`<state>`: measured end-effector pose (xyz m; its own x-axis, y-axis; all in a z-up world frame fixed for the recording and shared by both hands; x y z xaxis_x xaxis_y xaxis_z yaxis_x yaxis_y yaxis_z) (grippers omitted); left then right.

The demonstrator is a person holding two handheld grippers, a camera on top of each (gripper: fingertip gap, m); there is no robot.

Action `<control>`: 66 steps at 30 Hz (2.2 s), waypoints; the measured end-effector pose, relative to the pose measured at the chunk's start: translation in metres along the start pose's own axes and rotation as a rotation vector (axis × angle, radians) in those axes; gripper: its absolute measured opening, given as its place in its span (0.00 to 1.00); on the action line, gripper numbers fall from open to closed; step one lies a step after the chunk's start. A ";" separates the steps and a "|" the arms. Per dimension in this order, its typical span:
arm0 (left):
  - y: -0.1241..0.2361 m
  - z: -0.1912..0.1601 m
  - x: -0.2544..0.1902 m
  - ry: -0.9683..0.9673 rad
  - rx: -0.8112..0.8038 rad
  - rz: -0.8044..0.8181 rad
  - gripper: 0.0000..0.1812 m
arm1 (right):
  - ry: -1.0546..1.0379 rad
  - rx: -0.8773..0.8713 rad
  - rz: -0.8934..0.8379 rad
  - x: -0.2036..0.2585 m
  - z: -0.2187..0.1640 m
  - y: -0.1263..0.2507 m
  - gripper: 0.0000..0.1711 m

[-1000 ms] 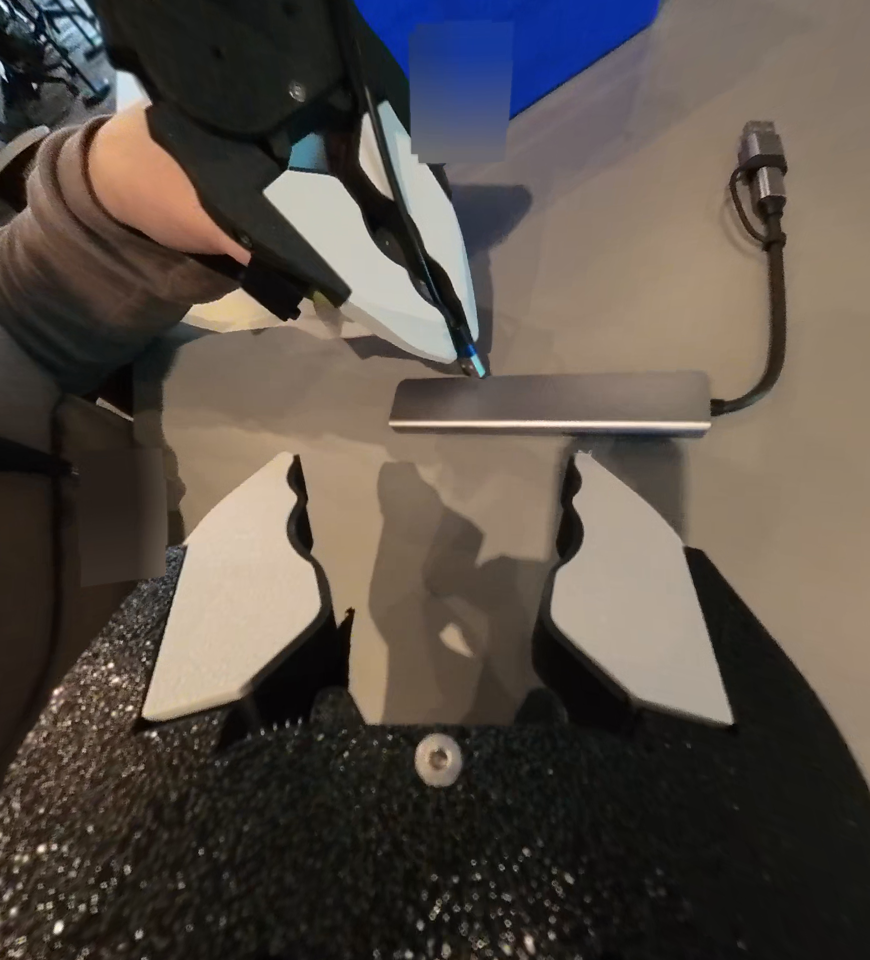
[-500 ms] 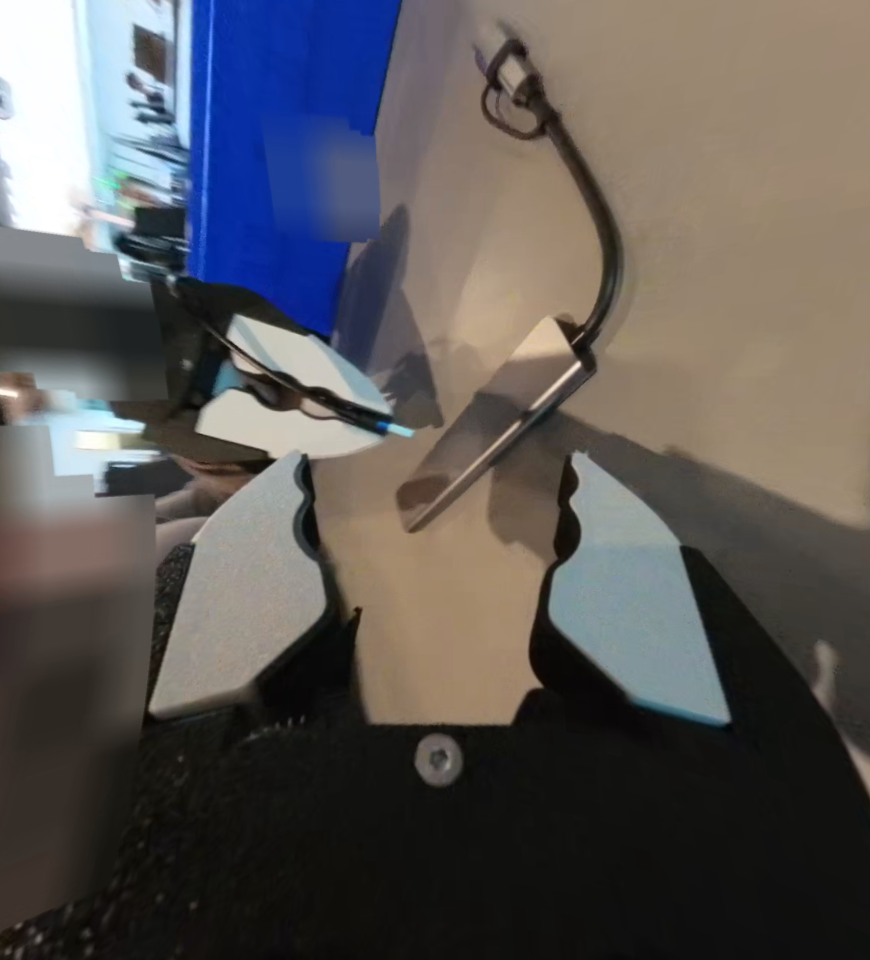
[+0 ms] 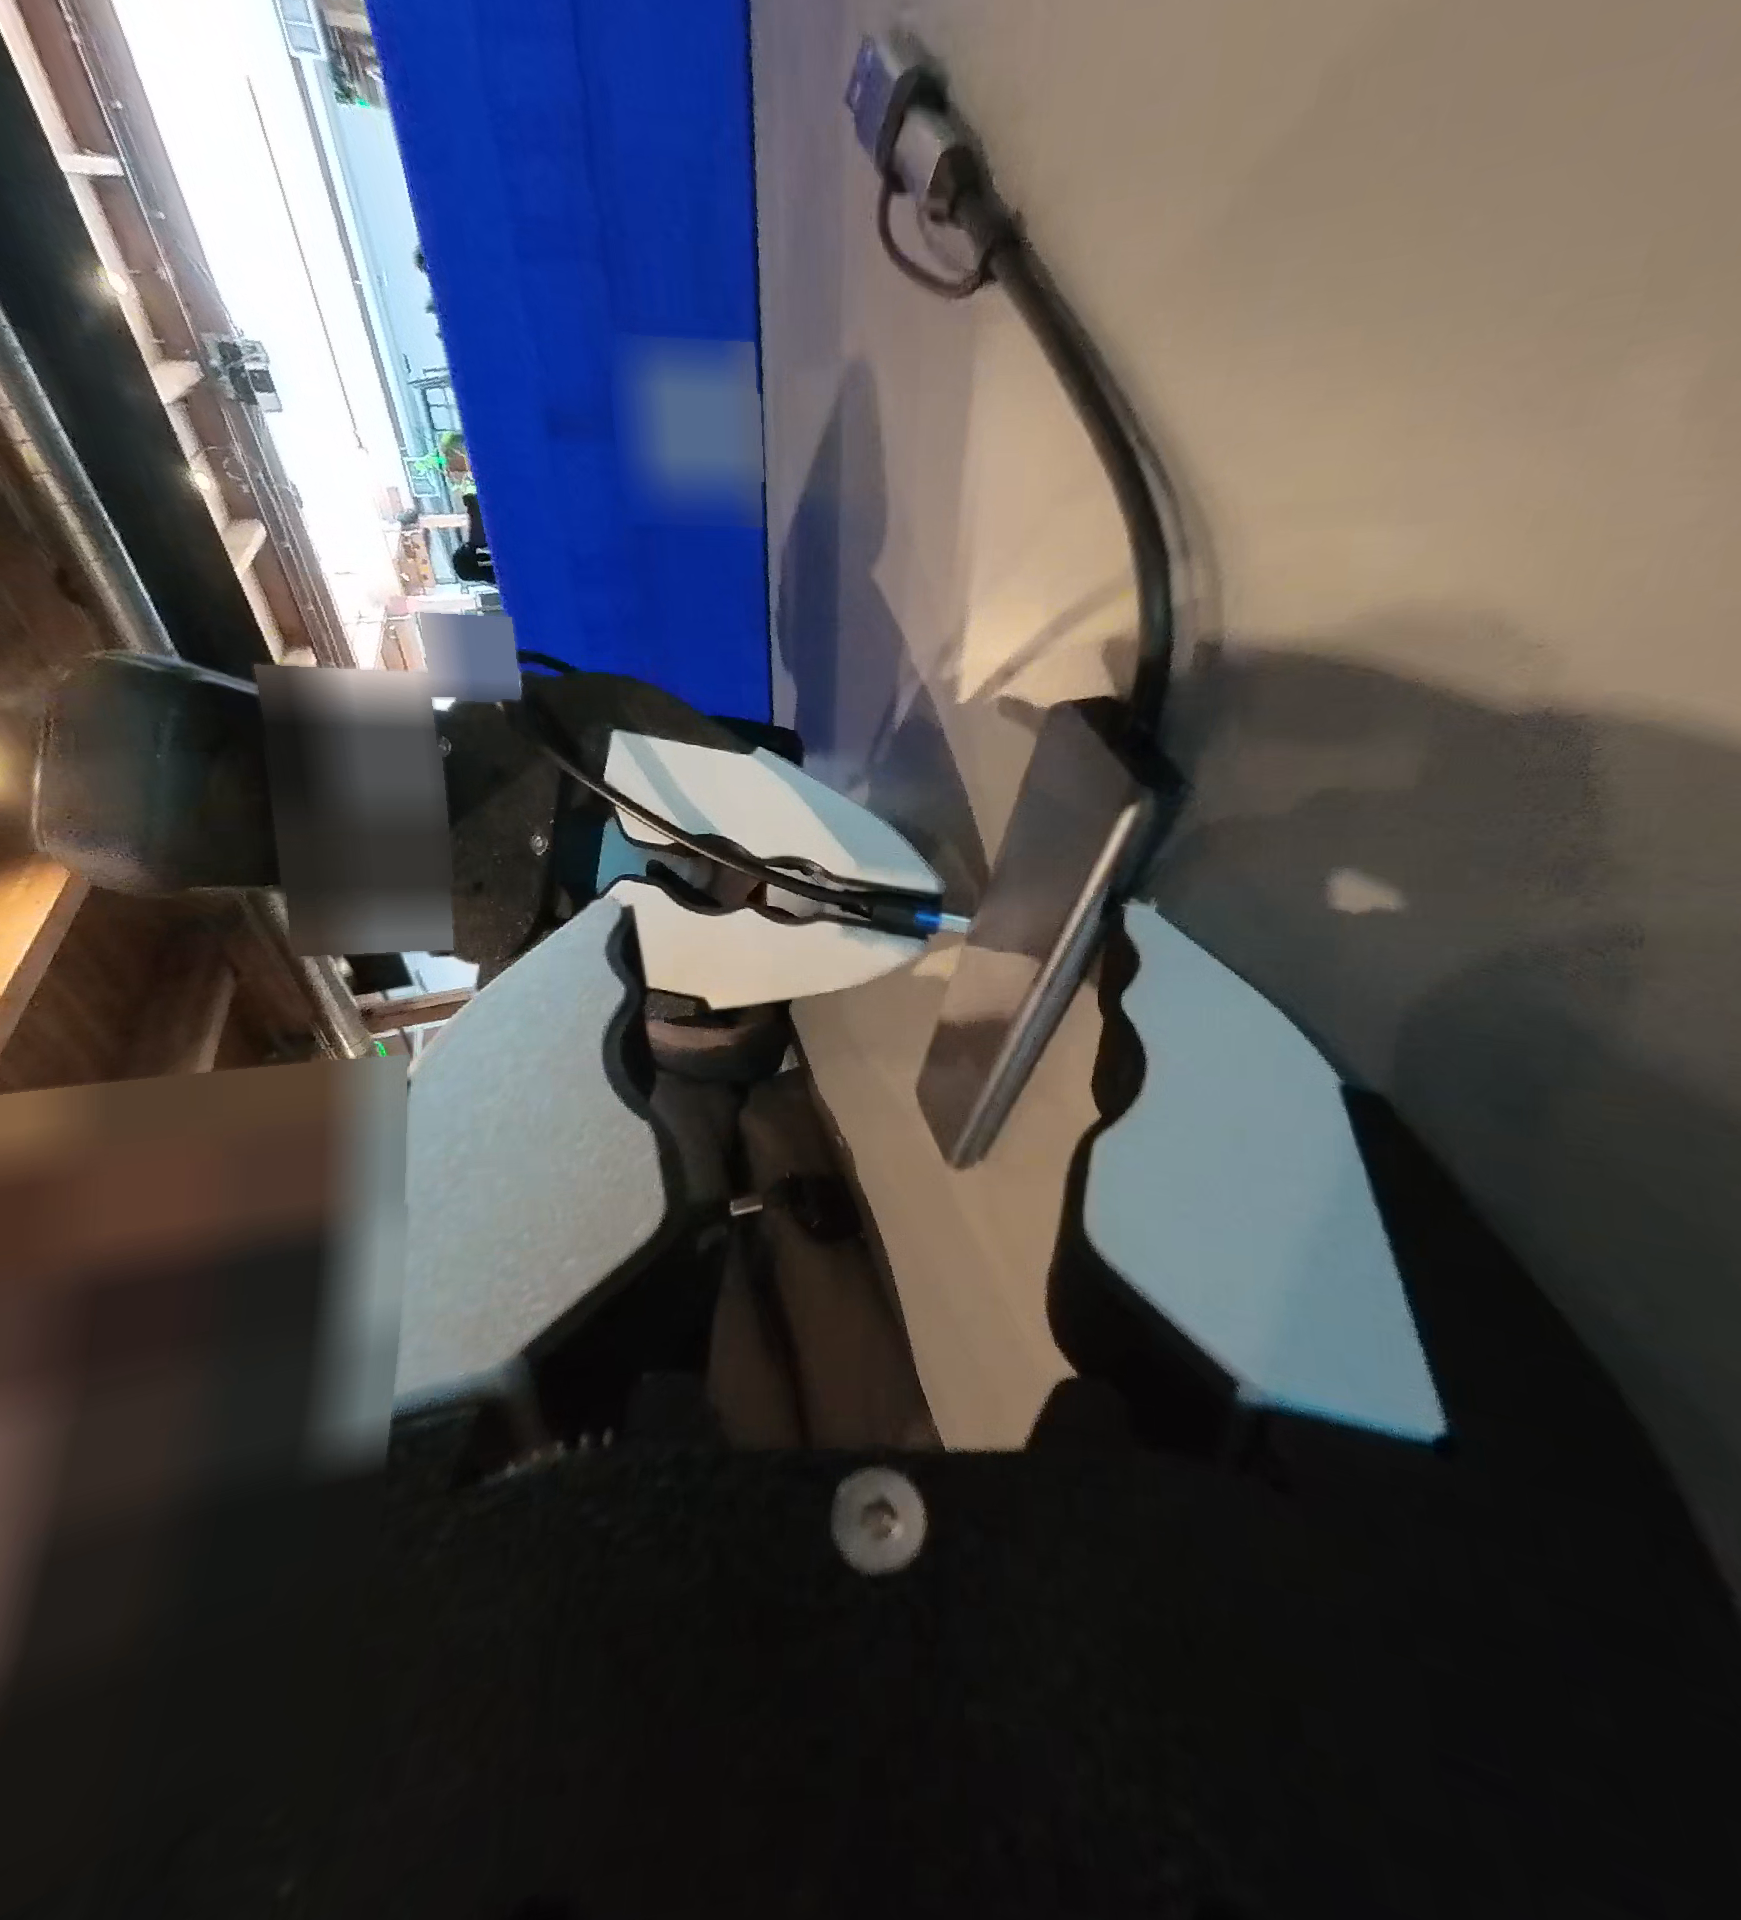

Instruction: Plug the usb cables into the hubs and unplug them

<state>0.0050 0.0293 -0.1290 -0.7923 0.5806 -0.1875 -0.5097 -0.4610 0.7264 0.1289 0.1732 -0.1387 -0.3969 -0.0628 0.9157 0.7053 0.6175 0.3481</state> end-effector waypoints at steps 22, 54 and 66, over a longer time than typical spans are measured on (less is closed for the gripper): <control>0.004 -0.006 0.001 -0.015 -0.019 0.020 0.05 | 0.072 0.181 -0.040 0.000 -0.012 -0.017 0.46; 0.012 -0.014 0.009 0.040 -0.041 0.036 0.04 | 0.152 0.003 0.217 -0.014 -0.018 -0.021 0.28; 0.011 -0.013 0.009 0.033 -0.047 0.032 0.04 | 0.240 -0.052 -0.052 -0.009 -0.017 -0.029 0.21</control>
<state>-0.0117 0.0204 -0.1314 -0.8190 0.5425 -0.1869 -0.4982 -0.5108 0.7006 0.1219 0.1429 -0.1530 -0.2872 -0.2821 0.9154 0.7192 0.5677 0.4006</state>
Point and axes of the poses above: each gripper's, where its closed fingertips meet, y back along the fingers, z out of its top, x = y × z across the jaws, the point moved 10 cm from there along y, back along the fingers, and after that the axes turned 13 degrees about -y, right-handed, at the moved point
